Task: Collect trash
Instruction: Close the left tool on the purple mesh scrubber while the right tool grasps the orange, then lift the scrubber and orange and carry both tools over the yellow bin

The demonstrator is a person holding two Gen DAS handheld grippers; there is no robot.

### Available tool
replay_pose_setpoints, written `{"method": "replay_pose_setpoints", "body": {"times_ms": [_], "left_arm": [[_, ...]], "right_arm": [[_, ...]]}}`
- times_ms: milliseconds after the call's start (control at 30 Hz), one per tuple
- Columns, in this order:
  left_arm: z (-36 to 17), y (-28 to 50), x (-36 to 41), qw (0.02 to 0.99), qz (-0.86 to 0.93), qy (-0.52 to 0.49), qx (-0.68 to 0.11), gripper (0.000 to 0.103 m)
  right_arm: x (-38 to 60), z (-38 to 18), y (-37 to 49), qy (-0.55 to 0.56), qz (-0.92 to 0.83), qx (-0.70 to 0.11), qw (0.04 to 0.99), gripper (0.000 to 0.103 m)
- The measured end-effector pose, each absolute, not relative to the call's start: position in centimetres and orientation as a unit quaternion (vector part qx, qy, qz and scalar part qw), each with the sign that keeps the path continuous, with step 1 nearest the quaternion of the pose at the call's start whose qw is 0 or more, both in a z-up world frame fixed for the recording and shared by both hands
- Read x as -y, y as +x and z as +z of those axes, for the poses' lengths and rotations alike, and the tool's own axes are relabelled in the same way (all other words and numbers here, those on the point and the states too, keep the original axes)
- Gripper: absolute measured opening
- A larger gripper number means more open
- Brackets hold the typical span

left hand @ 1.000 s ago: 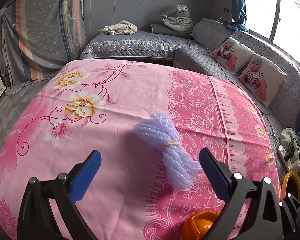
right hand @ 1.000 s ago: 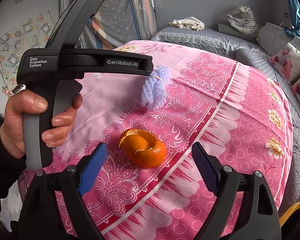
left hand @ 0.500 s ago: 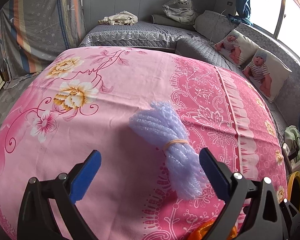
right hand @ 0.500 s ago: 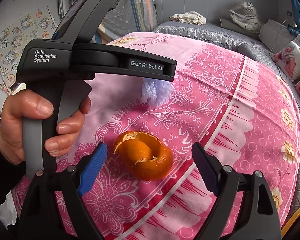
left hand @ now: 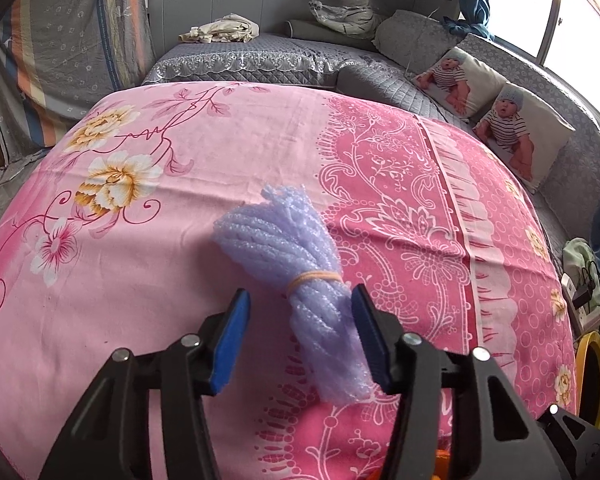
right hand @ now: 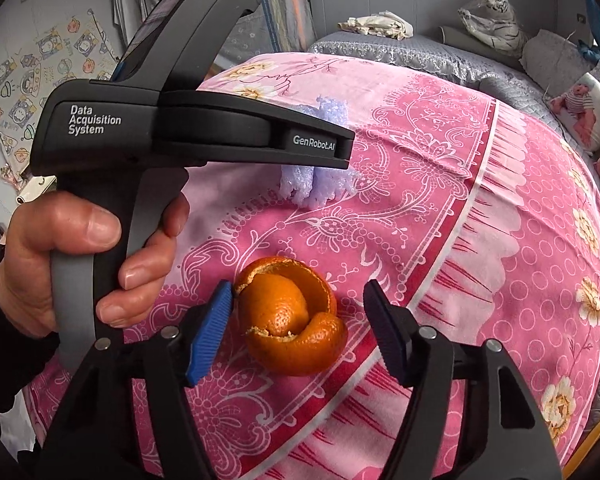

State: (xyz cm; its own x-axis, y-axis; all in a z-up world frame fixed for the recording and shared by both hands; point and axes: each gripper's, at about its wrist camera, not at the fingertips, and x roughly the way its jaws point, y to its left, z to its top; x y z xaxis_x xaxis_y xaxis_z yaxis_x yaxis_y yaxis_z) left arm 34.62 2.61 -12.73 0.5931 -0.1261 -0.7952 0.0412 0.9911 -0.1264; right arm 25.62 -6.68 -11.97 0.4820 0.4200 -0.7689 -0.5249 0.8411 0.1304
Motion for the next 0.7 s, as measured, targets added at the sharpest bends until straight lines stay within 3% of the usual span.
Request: {"method": "replay_pose_setpoints", "body": {"times_ms": [67, 167, 333, 700], "left_arm": [[-12.8, 34.5, -2.1, 0.891, -0.057, -0.043, -0.449, 0.03], [-12.7, 34.2, -1.8, 0.893, -0.058, -0.038, -0.445, 0.027], [-12.3, 33.9, -2.7, 0.891, -0.064, -0.065, -0.445, 0.023], [-9.4, 32.3, -5.1, 0.903, -0.039, -0.087, -0.419, 0.022]], "right_arm": [[6.4, -12.1, 25.5, -0.071, 0.279, -0.429, 0.856, 0.048], [6.1, -12.1, 25.1, -0.08, 0.279, -0.427, 0.856, 0.043], [6.4, -11.8, 25.0, -0.075, 0.284, -0.426, 0.856, 0.036], [7.0, -10.2, 23.5, -0.073, 0.284, -0.414, 0.862, 0.035]]}}
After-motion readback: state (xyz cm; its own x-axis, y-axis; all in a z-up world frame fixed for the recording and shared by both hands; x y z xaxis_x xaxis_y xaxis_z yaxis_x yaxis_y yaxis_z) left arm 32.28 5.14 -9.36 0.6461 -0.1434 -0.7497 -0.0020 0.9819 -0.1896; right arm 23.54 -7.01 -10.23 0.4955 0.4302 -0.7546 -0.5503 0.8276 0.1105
